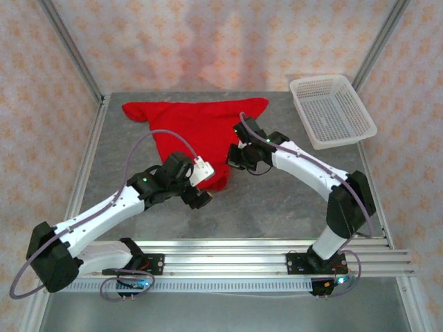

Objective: Fold the inside-out t-shirt

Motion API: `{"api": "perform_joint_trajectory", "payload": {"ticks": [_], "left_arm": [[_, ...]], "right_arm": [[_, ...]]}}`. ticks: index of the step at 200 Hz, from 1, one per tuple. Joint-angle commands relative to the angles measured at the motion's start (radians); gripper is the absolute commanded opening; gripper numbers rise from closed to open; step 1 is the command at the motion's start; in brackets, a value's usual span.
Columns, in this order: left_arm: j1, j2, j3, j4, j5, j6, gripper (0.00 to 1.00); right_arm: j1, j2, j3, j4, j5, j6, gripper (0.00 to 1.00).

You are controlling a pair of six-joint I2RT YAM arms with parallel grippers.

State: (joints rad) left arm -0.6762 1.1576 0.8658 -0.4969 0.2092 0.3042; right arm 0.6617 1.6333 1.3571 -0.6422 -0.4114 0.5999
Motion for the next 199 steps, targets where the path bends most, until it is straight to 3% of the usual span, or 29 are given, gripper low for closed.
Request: {"api": "perform_joint_trajectory", "payload": {"ticks": [1, 16, 46, 96, 125, 149, 168, 199], "left_arm": [[-0.005, 0.074, 0.020, 0.097, 0.032, 0.003, 1.00], [-0.005, 0.129, 0.019, 0.169, -0.001, -0.015, 1.00], [-0.005, 0.249, 0.027, 0.310, -0.171, -0.072, 1.00], [-0.002, 0.391, 0.077, 0.404, -0.388, -0.068, 0.88], [0.040, 0.398, 0.114, 0.416, -0.499, -0.102, 0.68], [0.105, 0.376, 0.128, 0.428, -0.520, -0.131, 0.52], [0.153, 0.370, 0.142, 0.411, -0.528, -0.128, 0.52], [0.196, 0.402, 0.174, 0.404, -0.477, -0.082, 0.65]], "right_arm": [[-0.010, -0.023, 0.040, -0.057, -0.008, 0.030, 0.00], [-0.011, -0.025, 0.059, -0.064, -0.008, 0.028, 0.00], [-0.011, -0.026, 0.074, -0.081, -0.011, 0.035, 0.00], [-0.016, -0.049, 0.071, -0.108, 0.018, 0.059, 0.00], [-0.034, -0.072, 0.071, -0.131, 0.019, 0.081, 0.00], [-0.054, -0.091, 0.070, -0.153, 0.022, 0.077, 0.00], [-0.070, -0.105, 0.066, -0.164, 0.007, 0.065, 0.00], [-0.077, -0.115, 0.059, -0.149, -0.037, 0.047, 0.00]]}}
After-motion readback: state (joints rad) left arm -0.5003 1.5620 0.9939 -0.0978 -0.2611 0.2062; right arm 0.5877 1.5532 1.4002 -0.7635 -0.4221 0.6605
